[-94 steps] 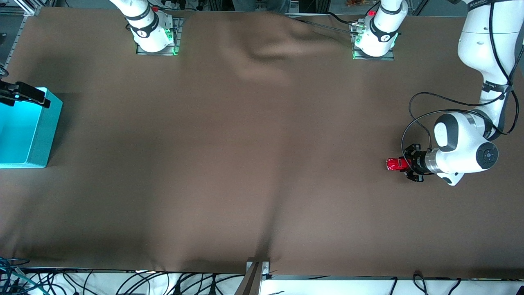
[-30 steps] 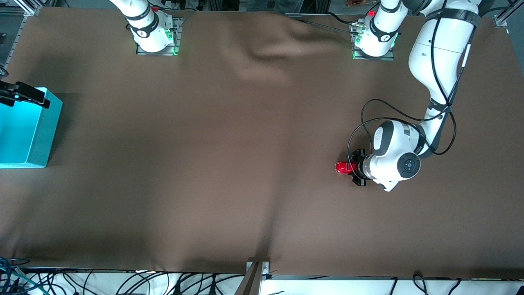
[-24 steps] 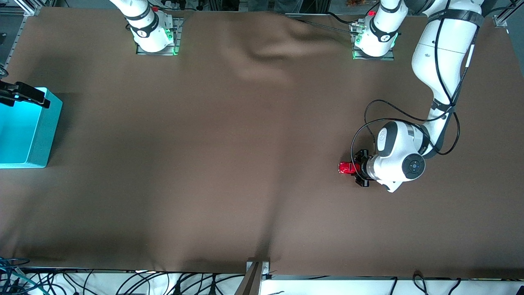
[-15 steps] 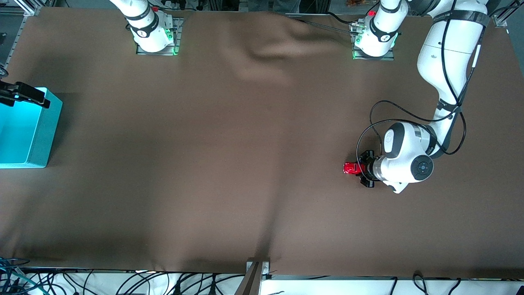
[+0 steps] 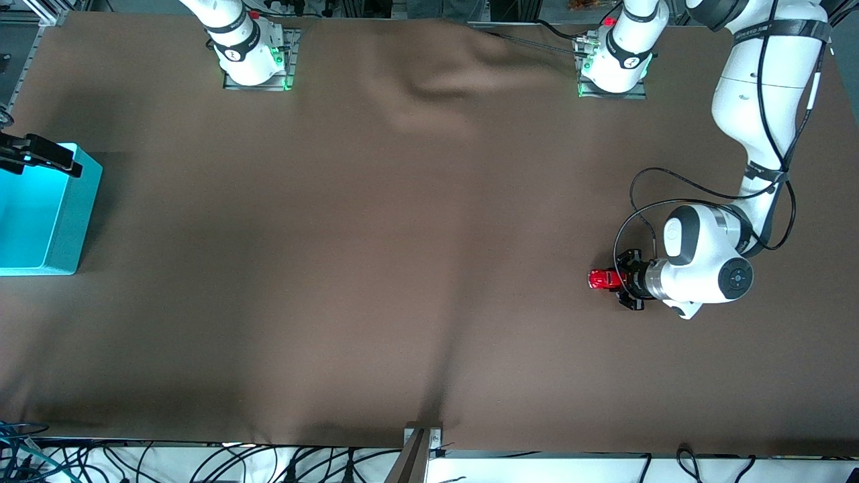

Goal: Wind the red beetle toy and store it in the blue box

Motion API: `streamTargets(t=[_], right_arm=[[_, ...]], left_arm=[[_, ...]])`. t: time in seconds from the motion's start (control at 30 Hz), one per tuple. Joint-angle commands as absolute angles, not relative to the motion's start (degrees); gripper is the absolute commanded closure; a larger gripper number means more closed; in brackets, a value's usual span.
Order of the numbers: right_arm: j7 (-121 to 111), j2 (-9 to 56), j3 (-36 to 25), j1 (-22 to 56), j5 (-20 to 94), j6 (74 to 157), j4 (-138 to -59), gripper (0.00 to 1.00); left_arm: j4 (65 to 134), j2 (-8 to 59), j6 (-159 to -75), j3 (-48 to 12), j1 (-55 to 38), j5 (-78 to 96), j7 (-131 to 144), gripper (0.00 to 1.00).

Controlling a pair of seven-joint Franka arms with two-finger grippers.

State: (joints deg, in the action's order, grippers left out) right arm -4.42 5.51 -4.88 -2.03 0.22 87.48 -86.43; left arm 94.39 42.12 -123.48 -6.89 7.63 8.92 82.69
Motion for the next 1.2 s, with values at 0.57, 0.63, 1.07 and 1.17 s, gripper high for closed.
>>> streamTargets(t=[0.57,0.63,1.07,1.17], right_arm=[[-3.6,5.9,-4.7,-1.9,-0.1,87.3,-85.3,0.0],[-3.6,5.9,-4.7,-1.9,-0.1,87.2,-85.3,0.0],[-3.5,5.9,-4.7,-1.9,-0.1,87.3,-85.3,0.0],[-3.6,5.8,-4.7,-1.9,-0.1,87.3,-85.3,0.0]], left_arm=[[94.3,43.9,-124.4,-6.3,10.3,7.7,80.8,1.0],[94.2,43.9,-124.4,-6.3,10.4,7.7,80.8,1.0],[94.0,43.9,-124.4,-6.3,10.9,7.6,79.0,1.0],[94.0,43.9,-124.4,-6.3,11.1,7.6,79.1,1.0]])
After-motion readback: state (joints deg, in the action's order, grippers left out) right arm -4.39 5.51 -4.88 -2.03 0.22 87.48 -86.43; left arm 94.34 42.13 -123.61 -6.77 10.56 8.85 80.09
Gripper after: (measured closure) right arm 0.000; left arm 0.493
